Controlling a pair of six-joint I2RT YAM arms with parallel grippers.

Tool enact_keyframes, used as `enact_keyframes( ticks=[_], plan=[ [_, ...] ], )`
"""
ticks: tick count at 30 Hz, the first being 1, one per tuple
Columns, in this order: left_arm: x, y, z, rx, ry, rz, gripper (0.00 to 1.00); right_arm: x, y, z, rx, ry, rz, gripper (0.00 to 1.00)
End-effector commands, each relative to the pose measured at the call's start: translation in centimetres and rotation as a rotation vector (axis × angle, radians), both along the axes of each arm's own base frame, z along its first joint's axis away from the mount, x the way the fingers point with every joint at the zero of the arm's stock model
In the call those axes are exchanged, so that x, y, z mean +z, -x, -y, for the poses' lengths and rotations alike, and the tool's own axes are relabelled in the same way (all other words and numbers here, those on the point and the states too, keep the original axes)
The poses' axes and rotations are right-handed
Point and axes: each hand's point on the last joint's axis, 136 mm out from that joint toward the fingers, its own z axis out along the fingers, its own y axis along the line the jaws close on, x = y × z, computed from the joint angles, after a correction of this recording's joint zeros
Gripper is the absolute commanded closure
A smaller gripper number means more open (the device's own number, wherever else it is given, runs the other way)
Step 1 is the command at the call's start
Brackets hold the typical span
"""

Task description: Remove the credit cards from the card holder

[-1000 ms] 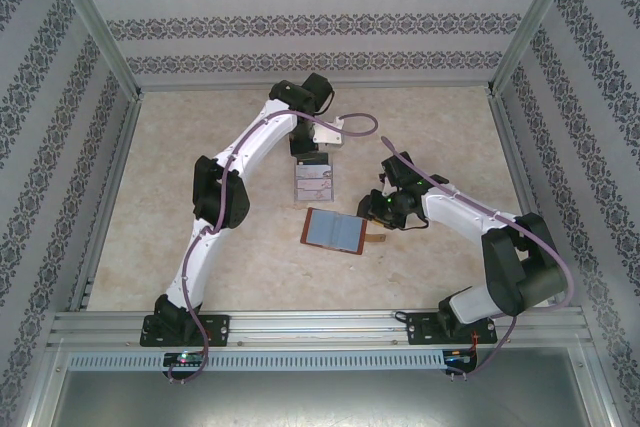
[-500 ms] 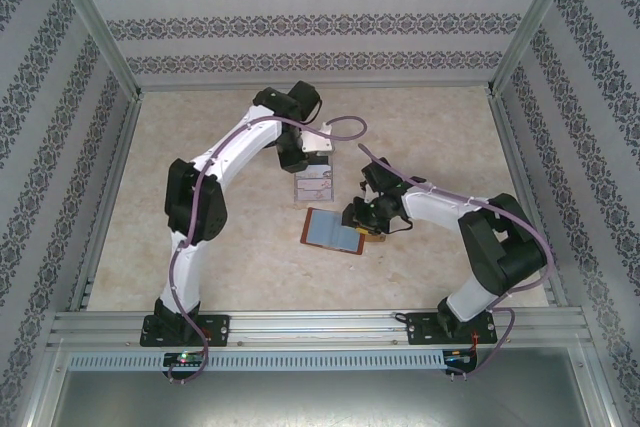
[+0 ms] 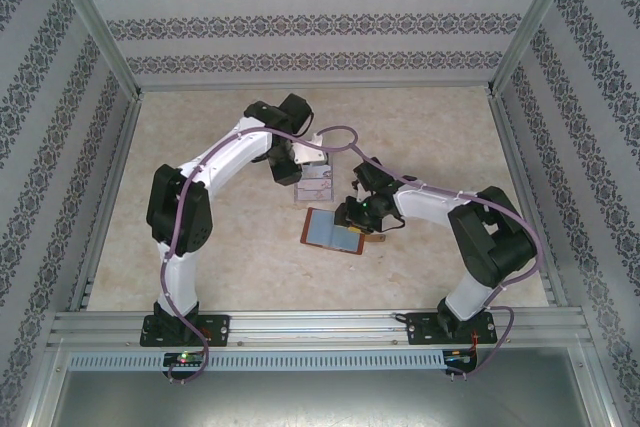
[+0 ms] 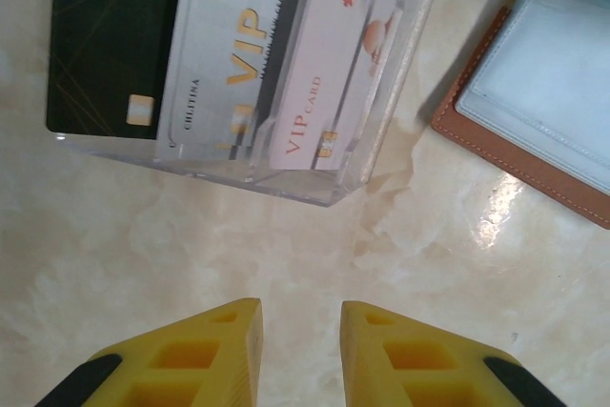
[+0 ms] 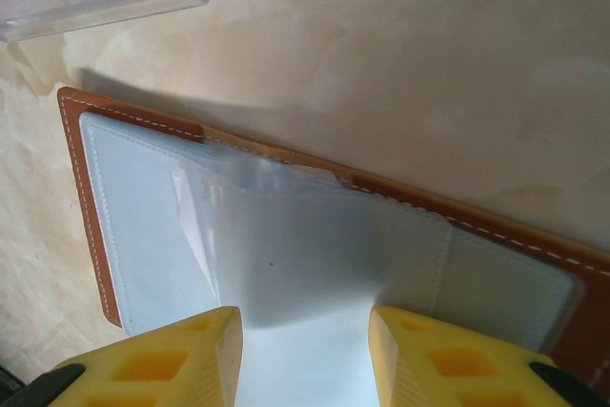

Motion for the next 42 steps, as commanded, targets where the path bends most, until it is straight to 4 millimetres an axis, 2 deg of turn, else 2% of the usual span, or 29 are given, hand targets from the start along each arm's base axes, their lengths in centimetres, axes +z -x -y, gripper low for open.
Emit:
enact_keyframes(
  ticks=[1,10,13,16,17,19,20,23,24,25,26,30,36,39,42],
  plan=[
    [1.5,0.1,0.4,0.026,0.055,0.034,0.72,-0.5,0.2,-0.7,0.002,0.0,-0.025,0.58],
    [1.1,0.0,0.3,0.11,0.095,0.071,0.71,1.3,-1.0,-1.1,0.032,-0.013,0.025,0.57],
    [1.0,-0.3,0.2,0.178,0.126,0.107,0.7,2.2,-1.7,0.1,0.019,0.008,0.057,0.54],
    [1.0,-0.7,-0.5,0.262,0.154,0.164,0.64,3.1,-2.6,2.1,0.001,0.044,0.1,0.51],
    [1.0,-0.8,-0.8,0.293,0.164,0.184,0.6,3.4,-2.9,3.0,-0.008,0.068,0.115,0.49],
    [1.1,-1.0,-1.5,0.345,0.183,0.218,0.46,3.8,-3.4,4.5,-0.012,0.108,0.137,0.45],
    [1.1,-1.0,-1.9,0.369,0.193,0.234,0.35,4.1,-3.7,5.2,-0.005,0.118,0.152,0.42],
    [1.0,-1.1,-3.5,0.451,0.198,0.297,0.0,4.5,-4.6,7.7,0.002,0.187,0.196,0.18],
    [1.0,-1.2,-4.0,0.475,0.203,0.313,0.0,4.6,-4.9,8.6,0.004,0.217,0.209,0.12],
    [0.9,-1.3,-4.7,0.509,0.205,0.333,0.0,4.6,-5.4,9.7,0.001,0.254,0.222,0.05],
    [0.8,-1.4,-5.4,0.546,0.207,0.358,0.0,4.7,-5.9,10.8,-0.009,0.287,0.234,0.02],
    [0.1,-2.1,-9.5,0.739,0.204,0.441,0.0,4.8,-7.6,15.2,-0.008,0.452,0.3,0.02],
    [-1.2,-2.1,-17.3,1.054,0.125,0.643,0.0,4.3,-10.2,22.2,-0.084,0.668,0.416,0.05],
    [-1.6,-1.5,-20.4,1.144,0.144,0.732,0.0,4.6,-11.3,24.4,-0.12,0.718,0.529,0.05],
    [-1.7,-1.2,-22.0,1.184,0.289,0.775,0.0,4.8,-12.3,24.8,-0.163,0.693,0.661,0.04]
  ],
)
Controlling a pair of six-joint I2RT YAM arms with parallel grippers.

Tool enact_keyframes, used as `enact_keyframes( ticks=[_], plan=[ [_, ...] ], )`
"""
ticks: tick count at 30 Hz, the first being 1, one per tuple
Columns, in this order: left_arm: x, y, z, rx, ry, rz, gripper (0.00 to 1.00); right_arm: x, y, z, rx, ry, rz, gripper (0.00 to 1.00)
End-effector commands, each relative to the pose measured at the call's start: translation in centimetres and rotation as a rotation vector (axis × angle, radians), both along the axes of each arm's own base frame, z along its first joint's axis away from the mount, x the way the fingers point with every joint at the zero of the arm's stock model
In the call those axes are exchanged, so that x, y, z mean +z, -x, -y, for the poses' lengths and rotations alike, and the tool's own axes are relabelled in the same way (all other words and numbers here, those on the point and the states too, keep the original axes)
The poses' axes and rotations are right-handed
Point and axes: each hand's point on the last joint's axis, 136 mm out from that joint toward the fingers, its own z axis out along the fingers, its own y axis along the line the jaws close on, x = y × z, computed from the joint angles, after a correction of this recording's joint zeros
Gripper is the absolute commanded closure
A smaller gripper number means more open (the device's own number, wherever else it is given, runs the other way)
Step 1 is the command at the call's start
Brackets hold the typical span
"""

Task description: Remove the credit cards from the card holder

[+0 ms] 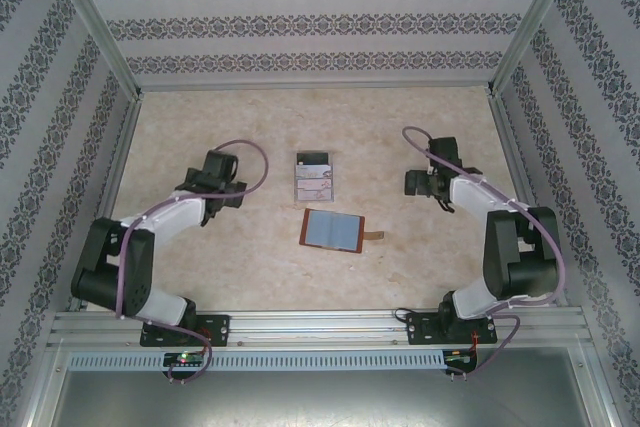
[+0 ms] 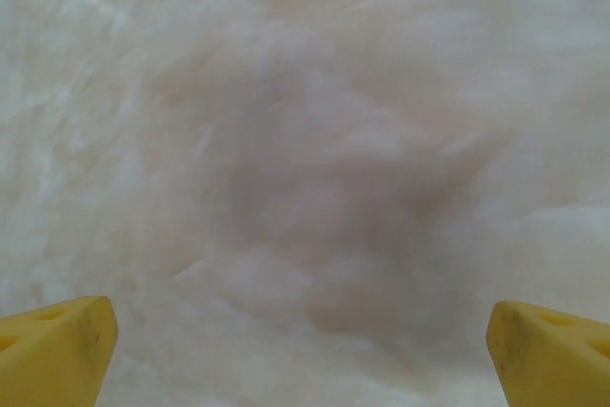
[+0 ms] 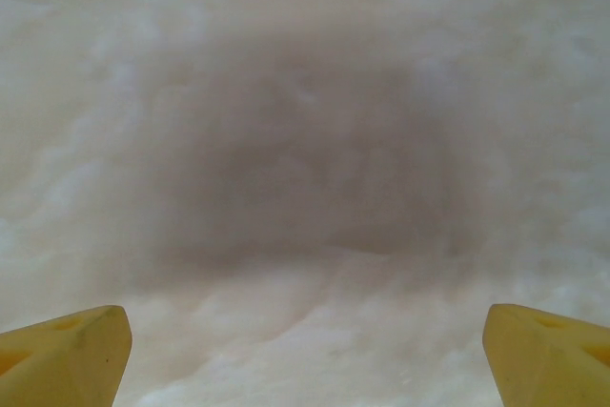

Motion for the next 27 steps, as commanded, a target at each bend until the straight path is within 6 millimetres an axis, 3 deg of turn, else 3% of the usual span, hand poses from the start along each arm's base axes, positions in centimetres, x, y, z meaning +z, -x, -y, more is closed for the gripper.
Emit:
enact_keyframes(
  ticks=[1,6,10,17,27],
  plan=[
    [3.5,-2.0,-2.1,0.083,0.118,0.283,0.0,2.5,-3.1,1.0,0.024,0.069,0.258,0.04],
    [3.7,-2.5,-3.2,0.048,0.244,0.405,0.0,5.1,-4.2,0.6,0.052,0.042,0.471,0.03],
    [3.9,-3.4,-2.9,-0.008,0.328,0.518,0.0,6.6,-4.4,0.6,0.06,-0.009,0.613,0.03],
    [1.5,-3.6,-2.0,-0.088,0.379,0.54,0.0,5.3,-4.0,-0.7,0.144,-0.042,0.71,0.02],
    [1.4,-4.0,-2.8,-0.018,0.304,0.531,0.0,5.3,-4.0,0.0,0.091,0.016,0.701,0.02]
  ],
)
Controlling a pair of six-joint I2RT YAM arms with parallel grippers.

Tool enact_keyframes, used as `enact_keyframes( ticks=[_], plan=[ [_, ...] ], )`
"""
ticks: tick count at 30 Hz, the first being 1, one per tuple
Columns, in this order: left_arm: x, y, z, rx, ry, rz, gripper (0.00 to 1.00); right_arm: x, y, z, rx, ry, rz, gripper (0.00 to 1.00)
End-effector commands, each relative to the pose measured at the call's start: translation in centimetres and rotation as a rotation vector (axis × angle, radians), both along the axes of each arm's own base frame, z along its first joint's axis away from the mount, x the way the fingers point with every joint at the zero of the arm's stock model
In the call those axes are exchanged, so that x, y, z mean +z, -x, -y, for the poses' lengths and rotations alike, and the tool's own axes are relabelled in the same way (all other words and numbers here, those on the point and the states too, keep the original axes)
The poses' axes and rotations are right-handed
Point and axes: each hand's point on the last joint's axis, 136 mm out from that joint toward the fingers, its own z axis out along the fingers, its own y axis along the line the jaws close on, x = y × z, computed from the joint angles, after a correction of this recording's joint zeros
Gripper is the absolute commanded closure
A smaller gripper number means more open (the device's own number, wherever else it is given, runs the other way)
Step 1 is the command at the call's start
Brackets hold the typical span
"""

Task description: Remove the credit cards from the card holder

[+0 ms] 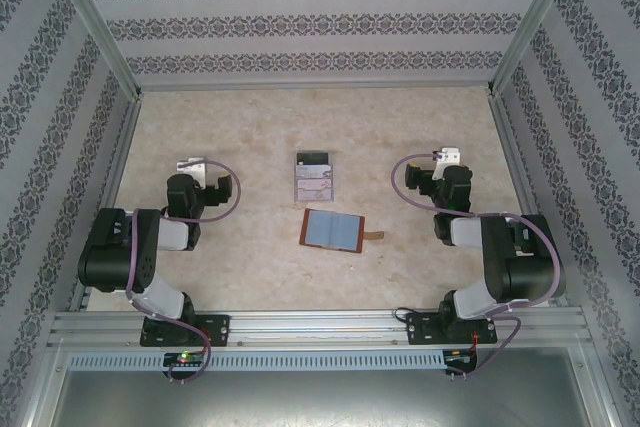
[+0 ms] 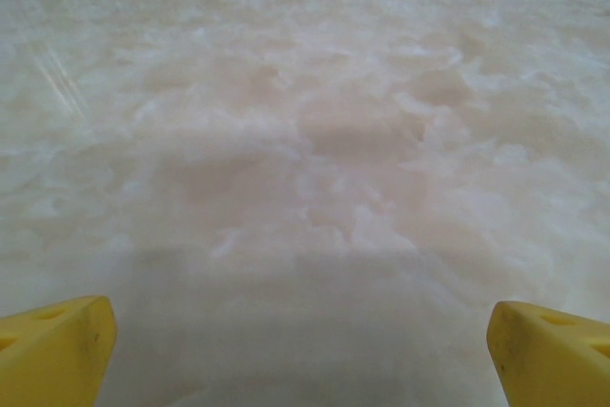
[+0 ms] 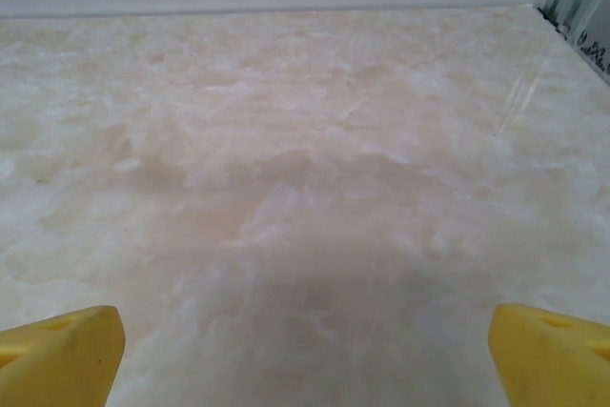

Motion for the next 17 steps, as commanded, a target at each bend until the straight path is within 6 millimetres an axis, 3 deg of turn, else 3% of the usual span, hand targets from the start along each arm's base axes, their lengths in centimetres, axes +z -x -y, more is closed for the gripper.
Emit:
enact_keyframes(
  ticks=[1,9,17],
  plan=[
    [1.8,-0.9,-0.2,0.025,-0.016,0.07,0.0,1.1,-0.2,0.1,-0.014,0.027,0.053,0.02],
    [2.1,-0.3,2.5,-0.142,-0.009,0.107,0.0,1.0,-0.3,0.0,-0.009,0.025,0.049,0.02],
    [2.0,-0.4,2.7,-0.151,-0.009,0.1,0.0,1.0,-0.3,-0.4,0.023,0.021,0.048,0.02]
  ],
)
